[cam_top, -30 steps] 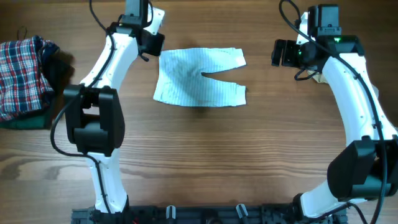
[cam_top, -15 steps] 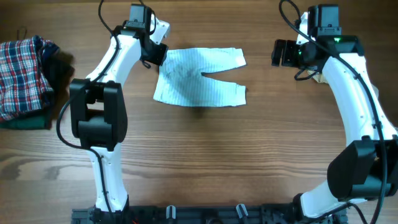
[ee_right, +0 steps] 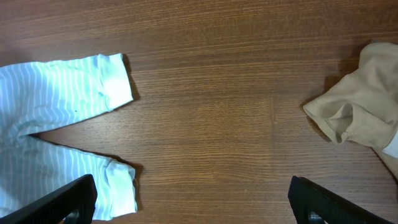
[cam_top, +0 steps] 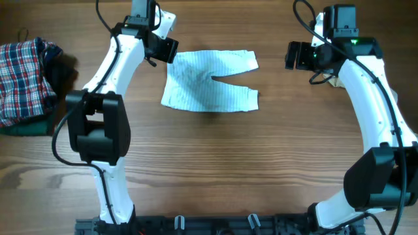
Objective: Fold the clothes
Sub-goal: 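Move the right gripper toward the pants' right leg cuffs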
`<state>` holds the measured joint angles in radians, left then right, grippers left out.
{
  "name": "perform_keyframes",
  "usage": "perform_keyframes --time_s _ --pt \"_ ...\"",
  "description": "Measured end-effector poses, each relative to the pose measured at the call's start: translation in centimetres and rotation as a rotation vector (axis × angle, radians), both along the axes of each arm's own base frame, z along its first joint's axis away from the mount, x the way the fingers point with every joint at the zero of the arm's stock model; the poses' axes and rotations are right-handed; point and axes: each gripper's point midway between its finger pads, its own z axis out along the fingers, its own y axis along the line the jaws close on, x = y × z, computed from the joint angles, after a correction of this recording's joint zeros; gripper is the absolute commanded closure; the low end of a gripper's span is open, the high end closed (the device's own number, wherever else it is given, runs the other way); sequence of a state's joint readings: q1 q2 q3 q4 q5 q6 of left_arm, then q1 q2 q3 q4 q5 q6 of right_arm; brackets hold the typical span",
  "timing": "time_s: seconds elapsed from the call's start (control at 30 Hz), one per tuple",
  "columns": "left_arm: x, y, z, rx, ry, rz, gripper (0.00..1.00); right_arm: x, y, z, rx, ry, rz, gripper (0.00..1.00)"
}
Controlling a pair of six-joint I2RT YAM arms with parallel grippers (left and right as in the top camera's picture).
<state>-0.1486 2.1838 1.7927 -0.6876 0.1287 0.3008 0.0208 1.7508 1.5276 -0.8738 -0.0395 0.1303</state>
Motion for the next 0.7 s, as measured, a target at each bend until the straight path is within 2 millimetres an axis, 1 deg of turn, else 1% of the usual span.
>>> perform_keyframes --time_s 0.07,0.13,0.2,0.27,0.4,0.5,0.57,0.7 --pt "0.8 -0.1 -0.4 0.001 -0.024 -0.009 0.34 0.0 0.0 0.0 0.0 -0.001 0.0 0.0" --pt "1.4 -0.2 -1.4 0.002 -0.034 -0.013 0.34 0.9 0.0 0.5 0.001 -0.041 0.0 0.0" --pt "1.4 -0.2 -2.9 0.006 -0.015 -0.014 0.34 1.6 0.0 0.9 0.002 -0.074 0.0 0.0" --pt "1.3 -0.2 -4.3 0.009 0.01 -0.014 0.34 1.8 0.0 1.0 0.002 -0.085 0.0 0.0" --pt "1.3 -0.2 -6.3 0.017 0.03 -0.025 0.35 2.0 0.0 1.1 0.002 -0.095 0.0 0.0" --pt "1.2 -0.2 -7.0 0.023 0.04 -0.034 0.39 1.8 0.0 1.0 0.002 -0.085 0.0 0.0" --pt "1.3 -0.2 -7.0 0.023 0.038 -0.035 0.41 1.2 0.0 0.6 0.002 -0.056 0.0 0.0" --pt "1.2 -0.5 -7.0 0.006 0.039 -0.047 0.41 0.9 0.3 0.5 0.013 -0.043 0.007 0.01"
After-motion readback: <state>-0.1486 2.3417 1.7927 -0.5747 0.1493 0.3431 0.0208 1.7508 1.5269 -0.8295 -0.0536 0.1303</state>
